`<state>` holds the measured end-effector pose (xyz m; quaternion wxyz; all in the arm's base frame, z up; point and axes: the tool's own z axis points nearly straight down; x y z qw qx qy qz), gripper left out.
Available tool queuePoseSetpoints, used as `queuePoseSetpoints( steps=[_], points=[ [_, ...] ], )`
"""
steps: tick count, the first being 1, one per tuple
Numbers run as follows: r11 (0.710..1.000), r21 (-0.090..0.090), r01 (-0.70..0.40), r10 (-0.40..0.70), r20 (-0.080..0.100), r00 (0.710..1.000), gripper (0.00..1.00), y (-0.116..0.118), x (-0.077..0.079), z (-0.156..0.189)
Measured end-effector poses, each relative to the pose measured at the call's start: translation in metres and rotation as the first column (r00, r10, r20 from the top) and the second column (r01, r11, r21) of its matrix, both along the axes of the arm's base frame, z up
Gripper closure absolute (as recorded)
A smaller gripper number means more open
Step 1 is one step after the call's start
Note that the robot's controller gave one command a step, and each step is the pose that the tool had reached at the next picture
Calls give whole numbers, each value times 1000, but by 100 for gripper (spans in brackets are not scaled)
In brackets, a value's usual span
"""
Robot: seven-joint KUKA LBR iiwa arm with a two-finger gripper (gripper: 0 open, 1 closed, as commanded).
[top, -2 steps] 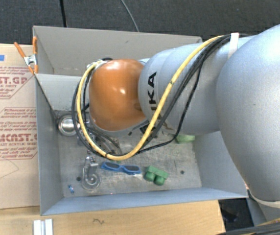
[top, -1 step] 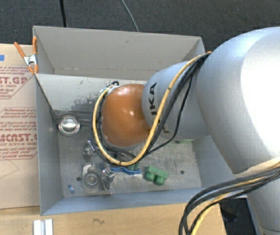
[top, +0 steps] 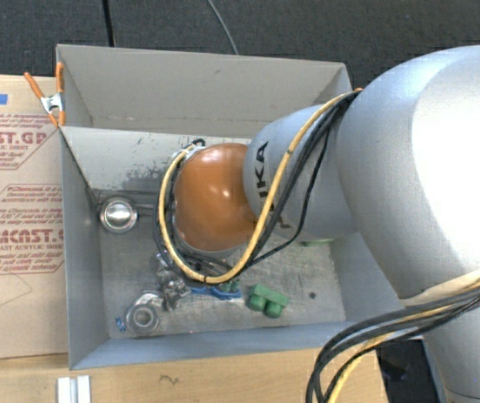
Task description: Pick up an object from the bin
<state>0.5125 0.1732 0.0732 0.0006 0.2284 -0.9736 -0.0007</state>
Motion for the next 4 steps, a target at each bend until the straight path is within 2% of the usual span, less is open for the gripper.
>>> queuePoseSetpoints(
  steps=[1, 2, 3, 4],
  points=[
    [998, 4, -68, 68, 13, 998, 100, 65, 32, 200],
    [985, -3, 171, -171, -2, 985, 100, 13, 31, 90],
    [986, 1, 169, -169, 2, 986, 0, 14, 32, 94],
    [982, 5, 190, -190, 9, 982, 0, -15, -19, -2]
  ],
)
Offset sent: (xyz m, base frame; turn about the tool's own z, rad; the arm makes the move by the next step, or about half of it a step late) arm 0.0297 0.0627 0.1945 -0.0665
